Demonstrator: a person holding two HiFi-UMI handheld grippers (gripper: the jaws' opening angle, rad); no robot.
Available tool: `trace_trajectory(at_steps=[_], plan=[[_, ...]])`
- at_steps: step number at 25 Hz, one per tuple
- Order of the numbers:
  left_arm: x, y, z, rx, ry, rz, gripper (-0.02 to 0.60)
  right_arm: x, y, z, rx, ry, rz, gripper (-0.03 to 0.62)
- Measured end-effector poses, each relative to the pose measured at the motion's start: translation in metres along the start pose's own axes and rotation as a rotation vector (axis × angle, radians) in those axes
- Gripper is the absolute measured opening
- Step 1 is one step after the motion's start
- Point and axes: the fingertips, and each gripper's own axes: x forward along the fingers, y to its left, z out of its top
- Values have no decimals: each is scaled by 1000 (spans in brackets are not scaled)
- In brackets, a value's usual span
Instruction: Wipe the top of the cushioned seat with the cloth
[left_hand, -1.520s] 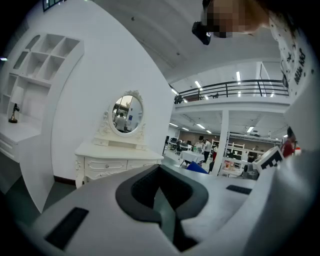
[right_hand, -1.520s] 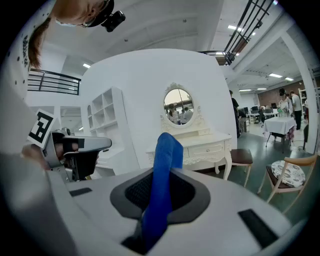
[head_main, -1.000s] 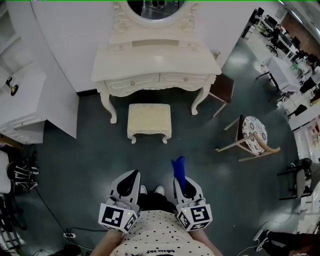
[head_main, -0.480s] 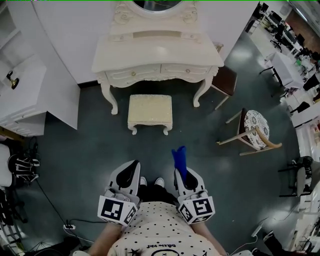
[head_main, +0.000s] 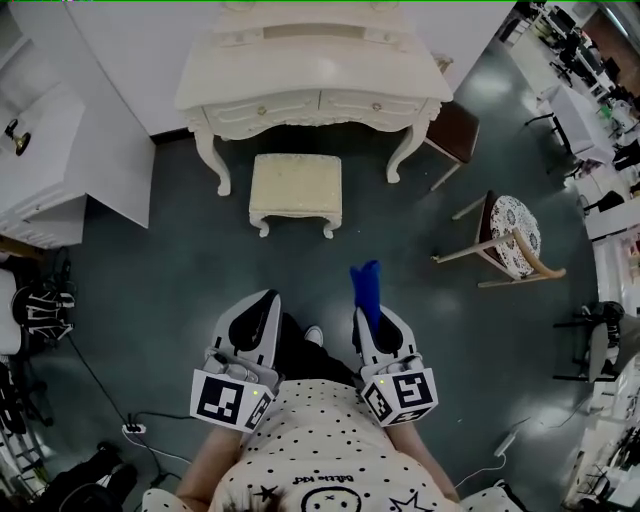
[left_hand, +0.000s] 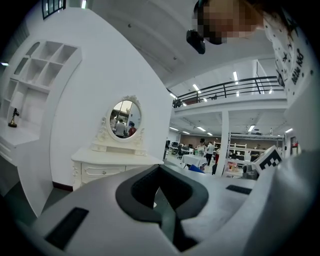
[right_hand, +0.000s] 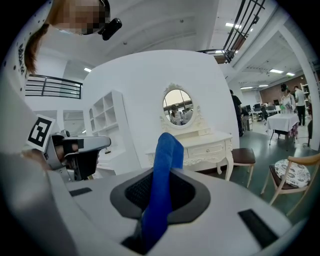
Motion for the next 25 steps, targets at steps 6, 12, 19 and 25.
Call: trace_trajectory(at_steps=[6,12,19,25], plan=[[18,16,5,-4,-12,-22,-2,26,-1,1,-6,32,0,62],[42,59,22,-7,-22,-46,-2,74,4,26,-6,23,-23,62],[73,110,37,7,-39,-101,-2,131,17,48,-5,-7,-46,63],[88,139,23,-26,21,-116,-2,157,26,29,47,76,-67,63]])
